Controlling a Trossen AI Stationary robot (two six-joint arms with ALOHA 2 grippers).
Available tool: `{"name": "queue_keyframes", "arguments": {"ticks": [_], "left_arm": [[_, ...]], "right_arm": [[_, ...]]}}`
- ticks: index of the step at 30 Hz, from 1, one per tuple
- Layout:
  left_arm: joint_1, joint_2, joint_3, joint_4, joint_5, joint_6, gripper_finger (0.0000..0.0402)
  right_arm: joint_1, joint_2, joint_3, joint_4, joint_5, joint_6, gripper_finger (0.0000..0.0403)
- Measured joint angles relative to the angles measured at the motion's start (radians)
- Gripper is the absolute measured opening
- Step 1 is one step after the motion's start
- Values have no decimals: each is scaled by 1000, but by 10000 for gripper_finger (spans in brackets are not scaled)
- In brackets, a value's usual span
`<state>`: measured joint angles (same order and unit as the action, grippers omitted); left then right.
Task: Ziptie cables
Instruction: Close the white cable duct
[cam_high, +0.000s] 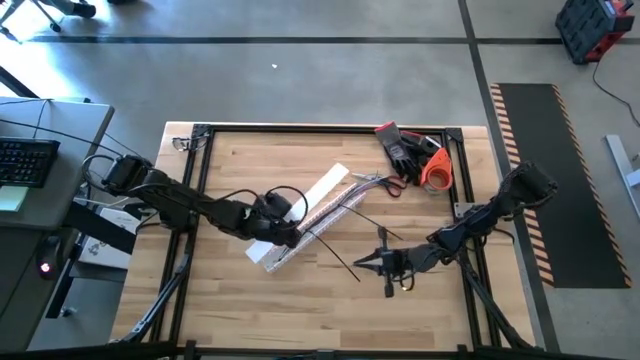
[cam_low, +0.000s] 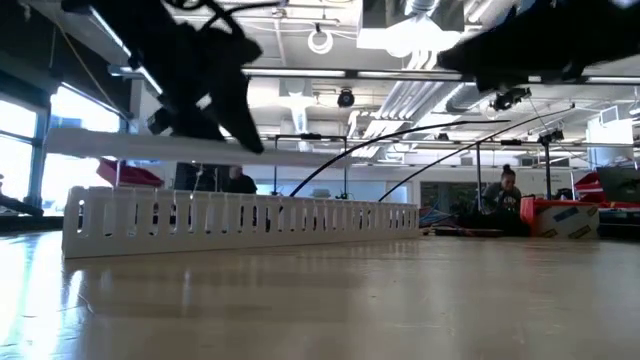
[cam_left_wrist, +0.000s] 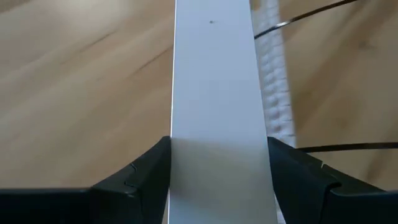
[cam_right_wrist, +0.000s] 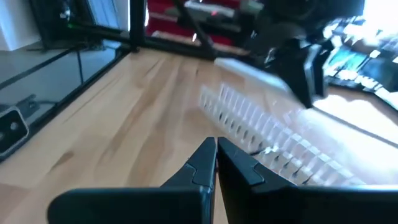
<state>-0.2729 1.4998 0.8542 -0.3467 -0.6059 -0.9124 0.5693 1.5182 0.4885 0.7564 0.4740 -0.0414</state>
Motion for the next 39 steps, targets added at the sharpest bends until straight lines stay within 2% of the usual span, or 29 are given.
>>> {"name": "queue_keyframes", "arguments": {"ticks": [9,14,19,21,26,30,34,39], "left_arm": [[-105,28,165,1,12,7,205],[-163,169,297,5,54,1,205],[-206,381,460,2,84,-36,205],[-218,462,519,1,100,-52,205],[-224,606,598,4,126,-74,207],[-211,675,613,9,184,-89,247],[-206,689,618,15,209,-104,279],[-211,657,612,-5,212,-87,286]], "right_arm": [[162,-263,0,-189,211,-94,0],[235,-394,0,-261,233,-98,0],[260,-425,0,-267,229,-91,0],[259,-414,0,-270,185,-62,0],[228,-350,0,-312,-24,17,0],[173,-256,0,-326,-81,83,14],[82,-155,0,-333,-161,86,63],[-74,-28,18,-328,-366,14,149]]}}
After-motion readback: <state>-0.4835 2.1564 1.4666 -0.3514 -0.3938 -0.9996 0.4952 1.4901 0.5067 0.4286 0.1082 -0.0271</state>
